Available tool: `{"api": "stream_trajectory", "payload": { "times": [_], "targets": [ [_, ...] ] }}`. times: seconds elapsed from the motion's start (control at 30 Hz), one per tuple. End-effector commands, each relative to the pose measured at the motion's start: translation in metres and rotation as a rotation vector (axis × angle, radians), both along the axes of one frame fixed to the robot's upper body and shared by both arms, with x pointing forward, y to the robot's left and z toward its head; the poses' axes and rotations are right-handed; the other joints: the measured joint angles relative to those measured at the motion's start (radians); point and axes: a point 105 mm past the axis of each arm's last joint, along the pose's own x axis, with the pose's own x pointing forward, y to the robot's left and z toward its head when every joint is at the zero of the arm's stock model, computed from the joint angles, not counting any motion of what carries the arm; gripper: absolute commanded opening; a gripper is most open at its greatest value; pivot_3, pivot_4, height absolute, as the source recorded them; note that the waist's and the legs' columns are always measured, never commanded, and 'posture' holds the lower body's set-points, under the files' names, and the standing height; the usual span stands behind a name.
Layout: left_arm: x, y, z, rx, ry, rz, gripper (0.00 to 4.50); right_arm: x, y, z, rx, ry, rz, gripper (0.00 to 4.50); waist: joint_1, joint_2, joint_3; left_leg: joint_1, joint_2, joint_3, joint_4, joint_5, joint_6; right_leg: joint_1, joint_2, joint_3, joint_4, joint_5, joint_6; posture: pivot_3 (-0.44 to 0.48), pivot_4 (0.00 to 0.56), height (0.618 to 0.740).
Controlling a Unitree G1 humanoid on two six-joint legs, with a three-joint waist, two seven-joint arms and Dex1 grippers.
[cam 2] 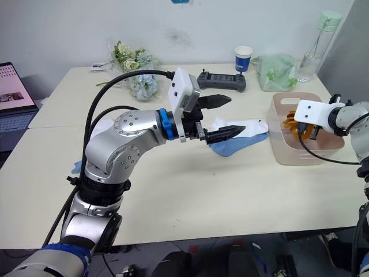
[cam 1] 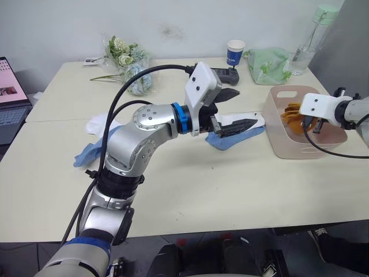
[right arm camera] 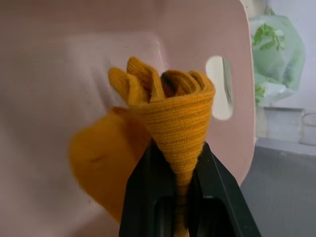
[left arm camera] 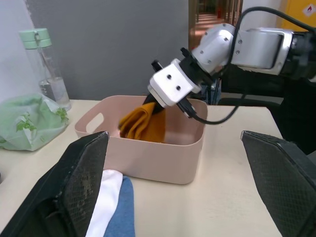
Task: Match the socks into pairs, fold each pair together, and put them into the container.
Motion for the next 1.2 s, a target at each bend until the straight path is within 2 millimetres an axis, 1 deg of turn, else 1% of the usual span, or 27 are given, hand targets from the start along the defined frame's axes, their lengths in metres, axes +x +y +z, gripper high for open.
{"api": "stream_trajectory", "payload": {
  "times": [0.03, 0.17, 0.23, 0.3, 0.37, 0.43, 0.6, 0.7, 0.73, 0.83, 0.87, 0.93, 1.0, 1.03, 1.1, 1.2],
  "targets": [
    [-0.008, -0.002, 0.006, 0.000, -0.042, -0.017, 4.47, 0.002, 0.000, 0.012, -0.036, -0.030, 0.013, 0.00, 0.002, 0.000, 0.000, 0.000, 0.000, 0.000, 0.000, 0.000, 0.000, 0.000, 0.000, 0.000, 0.000, 0.000, 0.000, 0.000, 0.150, 0.740],
    [-0.008, -0.001, 0.005, 0.003, -0.042, -0.015, 4.47, 0.005, -0.001, 0.014, -0.087, -0.058, 0.028, 0.00, 0.005, 0.000, 0.000, 0.000, 0.000, 0.000, 0.001, 0.000, 0.000, 0.000, 0.000, 0.000, 0.000, 0.000, 0.000, 0.000, 0.150, 0.740],
    [-0.008, -0.001, 0.005, 0.003, -0.042, -0.016, 4.47, 0.006, -0.001, 0.014, -0.141, -0.075, 0.050, 0.00, 0.006, 0.000, 0.000, 0.000, 0.000, 0.000, 0.001, 0.000, 0.000, 0.000, 0.000, 0.000, 0.000, 0.000, 0.000, 0.000, 0.150, 0.740],
    [-0.007, -0.001, 0.005, 0.003, -0.047, -0.015, 4.47, 0.002, -0.005, 0.000, -0.196, -0.025, 0.069, 0.00, 0.006, 0.000, 0.000, 0.000, 0.000, 0.000, 0.001, 0.000, 0.000, 0.000, 0.000, 0.000, 0.000, 0.000, 0.000, 0.000, 0.150, 0.740],
    [-0.009, -0.002, 0.004, 0.016, -0.052, -0.030, 4.47, -0.003, -0.004, -0.012, -0.177, 0.032, 0.088, 0.00, 0.006, 0.000, 0.000, 0.000, 0.000, 0.001, 0.001, 0.000, 0.000, 0.000, 0.000, 0.000, 0.000, 0.000, 0.000, 0.000, 0.150, 0.740],
    [-0.014, -0.003, 0.000, 0.040, -0.046, -0.063, 4.47, -0.007, -0.001, -0.017, -0.153, 0.070, 0.103, 0.00, 0.007, 0.000, 0.000, 0.000, 0.000, 0.001, 0.001, 0.000, 0.000, 0.000, 0.000, 0.000, 0.000, 0.000, 0.000, 0.000, 0.150, 0.740],
    [-0.017, -0.004, -0.003, 0.063, -0.037, -0.081, 4.47, -0.013, -0.003, -0.018, -0.135, 0.126, 0.100, 0.00, 0.006, 0.000, 0.000, 0.000, -0.001, 0.001, 0.001, 0.000, 0.000, 0.001, 0.000, 0.000, 0.000, 0.000, 0.000, 0.000, 0.150, 0.740],
    [-0.015, -0.003, -0.005, 0.067, -0.035, -0.075, 4.47, -0.013, 0.000, -0.014, -0.088, 0.135, 0.100, 0.00, 0.007, 0.000, 0.000, 0.000, -0.001, 0.000, 0.002, 0.000, 0.000, 0.001, 0.000, -0.001, 0.000, 0.000, 0.000, 0.000, 0.150, 0.740],
    [-0.015, -0.003, -0.005, 0.068, -0.037, -0.073, 4.50, -0.013, 0.002, -0.012, -0.074, 0.134, 0.099, 0.71, 0.007, 0.000, 0.000, 0.000, -0.001, 0.000, 0.002, 0.000, 0.000, 0.001, 0.000, -0.001, 0.000, 0.000, 0.000, 0.000, 0.150, 0.740],
    [-0.013, -0.002, -0.004, 0.069, -0.045, -0.064, 4.50, -0.013, 0.003, -0.005, -0.066, 0.133, 0.100, 1.61, 0.007, 0.000, 0.000, 0.000, -0.001, 0.000, 0.002, 0.000, 0.000, 0.001, 0.000, -0.001, 0.000, 0.000, 0.000, 0.000, 0.150, 0.740],
    [-0.013, -0.002, -0.005, 0.069, -0.046, -0.064, 4.50, -0.013, 0.003, -0.002, -0.066, 0.133, 0.100, 2.03, 0.007, 0.000, 0.000, 0.000, -0.001, 0.000, 0.002, 0.000, 0.000, 0.001, 0.000, -0.001, 0.000, 0.000, 0.000, 0.000, 0.150, 0.740],
    [-0.012, -0.002, -0.005, 0.069, -0.046, -0.062, 4.50, -0.015, 0.004, 0.006, -0.059, 0.140, 0.101, 2.66, 0.007, 0.000, 0.000, 0.000, -0.001, 0.000, 0.002, 0.000, 0.000, 0.001, 0.000, -0.001, 0.000, 0.000, 0.000, 0.000, 0.150, 0.740],
    [-0.012, -0.001, -0.005, 0.069, -0.047, -0.060, 4.50, -0.017, 0.004, 0.016, -0.046, 0.148, 0.102, 3.44, 0.007, 0.000, 0.000, 0.000, -0.001, 0.000, 0.002, 0.000, 0.000, 0.001, 0.000, -0.001, 0.000, 0.000, 0.000, 0.000, 0.150, 0.740],
    [-0.012, -0.001, -0.005, 0.069, -0.048, -0.059, 4.50, -0.018, 0.005, 0.022, -0.045, 0.150, 0.105, 3.80, 0.007, 0.000, 0.000, 0.000, -0.001, 0.000, 0.002, 0.000, 0.000, 0.001, 0.000, -0.001, 0.000, 0.000, 0.000, 0.000, 0.150, 0.740],
    [-0.011, 0.001, -0.005, 0.071, -0.052, -0.053, 4.50, -0.026, 0.007, 0.029, -0.039, 0.206, 0.116, 4.46, 0.009, 0.000, 0.000, 0.000, -0.001, 0.000, 0.002, 0.000, 0.000, 0.001, 0.000, -0.001, 0.000, 0.000, 0.000, 0.000, 0.150, 0.740],
    [-0.010, 0.001, -0.005, 0.071, -0.053, -0.051, 4.50, -0.036, 0.010, 0.040, -0.031, 0.262, 0.126, 4.46, 0.013, 0.000, 0.000, 0.000, -0.001, 0.000, 0.002, 0.000, 0.000, 0.002, 0.000, -0.002, 0.000, 0.000, 0.000, 0.000, 0.150, 0.740]
  ]
}}
